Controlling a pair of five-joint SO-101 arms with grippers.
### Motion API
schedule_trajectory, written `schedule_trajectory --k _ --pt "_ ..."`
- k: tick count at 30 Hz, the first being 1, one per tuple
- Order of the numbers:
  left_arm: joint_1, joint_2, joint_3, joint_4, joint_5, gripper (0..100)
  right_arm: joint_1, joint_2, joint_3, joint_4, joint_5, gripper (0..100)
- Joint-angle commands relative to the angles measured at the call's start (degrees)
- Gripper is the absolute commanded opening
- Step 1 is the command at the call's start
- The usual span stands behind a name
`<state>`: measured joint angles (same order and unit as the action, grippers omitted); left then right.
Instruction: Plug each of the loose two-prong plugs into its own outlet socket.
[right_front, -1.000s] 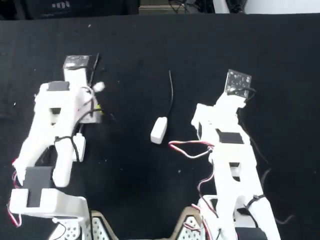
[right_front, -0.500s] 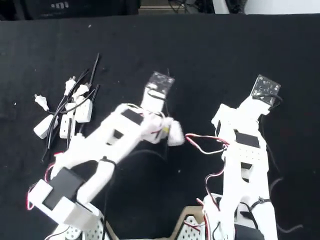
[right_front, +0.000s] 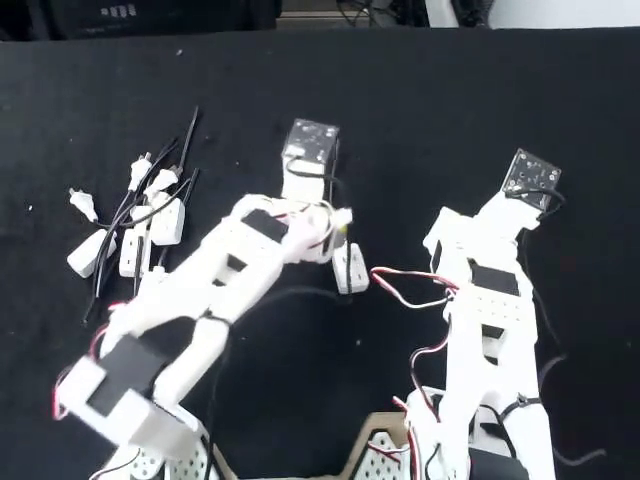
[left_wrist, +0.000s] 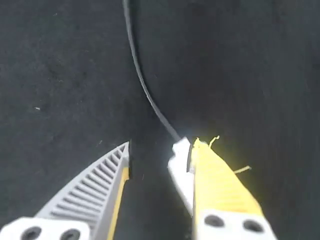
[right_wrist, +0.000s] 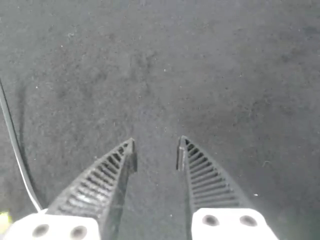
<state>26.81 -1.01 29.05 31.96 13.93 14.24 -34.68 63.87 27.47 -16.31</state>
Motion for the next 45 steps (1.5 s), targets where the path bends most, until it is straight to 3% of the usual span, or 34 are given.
schedule_trajectory --k 1,6,11,15,22,26,33,36,40,45 --pt "-0.13 8.7 -6.46 -6.42 11.25 20 0.53 0.13 -3.03 -1.41 -0.53 12.4" --pt "-0.31 16.7 -11.21 -3.25 17.93 20 0.53 0.13 -3.03 -1.41 -0.53 12.4" --pt "-3.3 16.26 -14.02 10.9 18.2 20 0.53 0.04 -3.03 -1.41 -0.53 12.4" --pt "-8.66 13.36 -16.22 20.92 18.2 20 -0.7 0.04 -3.21 -1.41 -0.35 12.4" --pt "-15.25 0.97 -16.75 26.99 16.97 20 -2.64 0.13 -2.95 -1.05 -0.18 12.4" --pt "-21.23 -7.21 -15.69 33.05 4.13 20 -2.64 0.22 -2.86 -1.05 -0.18 12.4" --pt "-34.51 -11.96 -4.88 47.12 -33.67 20 -4.92 -0.13 -2.07 -1.05 -0.18 12.4" --pt "-38.55 -12.31 3.82 44.31 -43.96 20 -6.42 -0.13 -2.07 -0.97 -0.09 12.4" --pt "-41.8 -12.13 12.09 33.14 -44.92 20 -6.51 -0.13 -2.07 -0.97 -0.09 12.4" --pt "-49.89 -12.04 19.21 9.93 -44.48 20 -6.51 0.13 -1.98 -0.97 -0.09 12.4"
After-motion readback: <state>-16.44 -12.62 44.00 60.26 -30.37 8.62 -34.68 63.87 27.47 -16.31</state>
